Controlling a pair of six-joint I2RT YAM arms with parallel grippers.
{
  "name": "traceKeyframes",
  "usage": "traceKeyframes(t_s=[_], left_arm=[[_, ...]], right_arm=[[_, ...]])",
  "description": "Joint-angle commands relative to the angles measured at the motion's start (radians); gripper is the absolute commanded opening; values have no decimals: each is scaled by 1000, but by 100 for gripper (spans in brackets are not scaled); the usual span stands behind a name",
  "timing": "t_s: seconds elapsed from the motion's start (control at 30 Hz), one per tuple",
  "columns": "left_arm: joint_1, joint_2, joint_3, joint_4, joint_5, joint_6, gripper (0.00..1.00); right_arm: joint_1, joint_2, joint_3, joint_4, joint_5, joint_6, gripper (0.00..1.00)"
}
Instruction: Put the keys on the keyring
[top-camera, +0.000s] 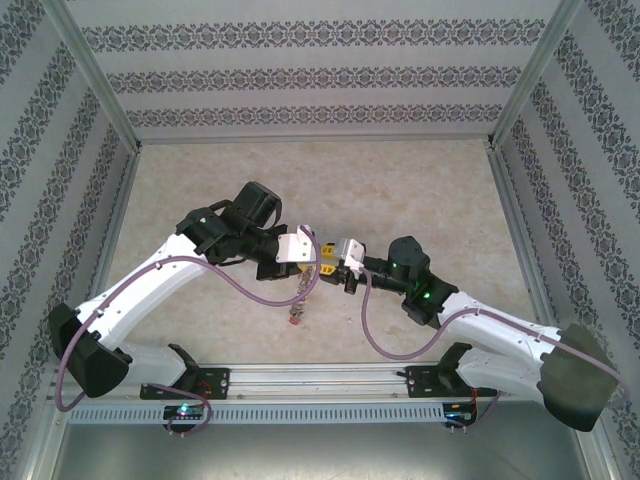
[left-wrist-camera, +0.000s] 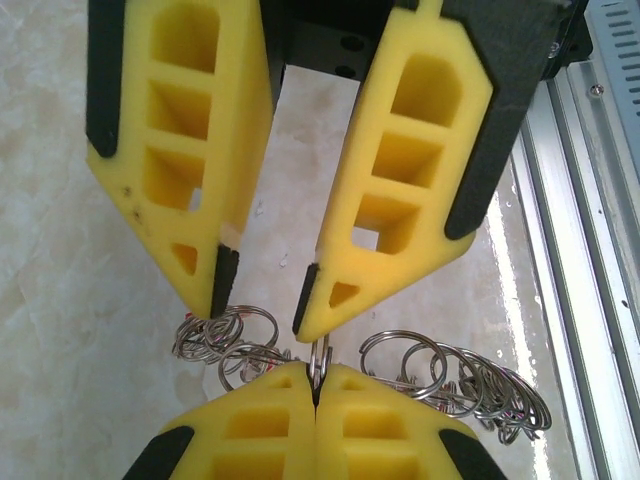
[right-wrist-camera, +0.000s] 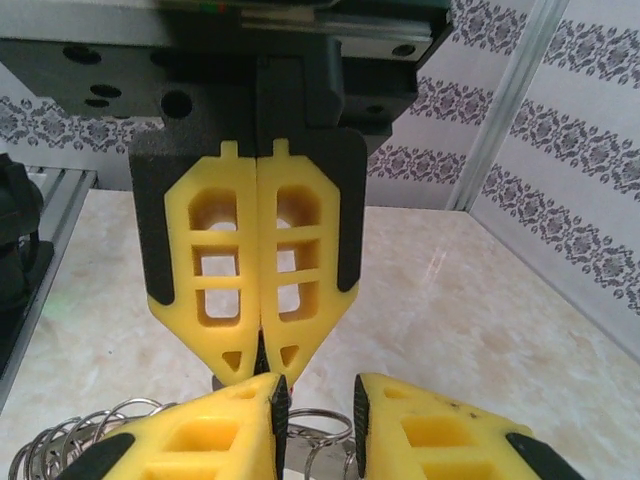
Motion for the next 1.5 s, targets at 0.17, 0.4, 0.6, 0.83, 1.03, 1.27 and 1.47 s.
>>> traceKeyframes(t_s=[0.17, 0.4, 0.6, 0.83, 1.03, 1.27, 1.47], left_arm=[[3, -5, 52, -4, -1, 22, 0], [3, 3, 60, -8, -3, 28, 0], [3, 9, 69, -18, -1, 32, 0], [3, 14, 73, -10, 24, 24, 0], [3, 13, 75, -16, 26, 22, 0], [3, 27, 89, -21, 35, 31, 0], [3, 31, 93, -18, 48, 29, 0]], right_arm=[[14, -4, 16, -15, -60, 5, 29], [13, -15, 13, -44, -95, 3, 31], [12, -24, 15, -81, -70, -19, 30], [12, 5, 46, -61, -72, -16, 28], [12, 18, 53, -43, -54, -14, 28], [13, 30, 58, -43, -60, -10, 19], [12, 44, 63, -33, -60, -4, 15]])
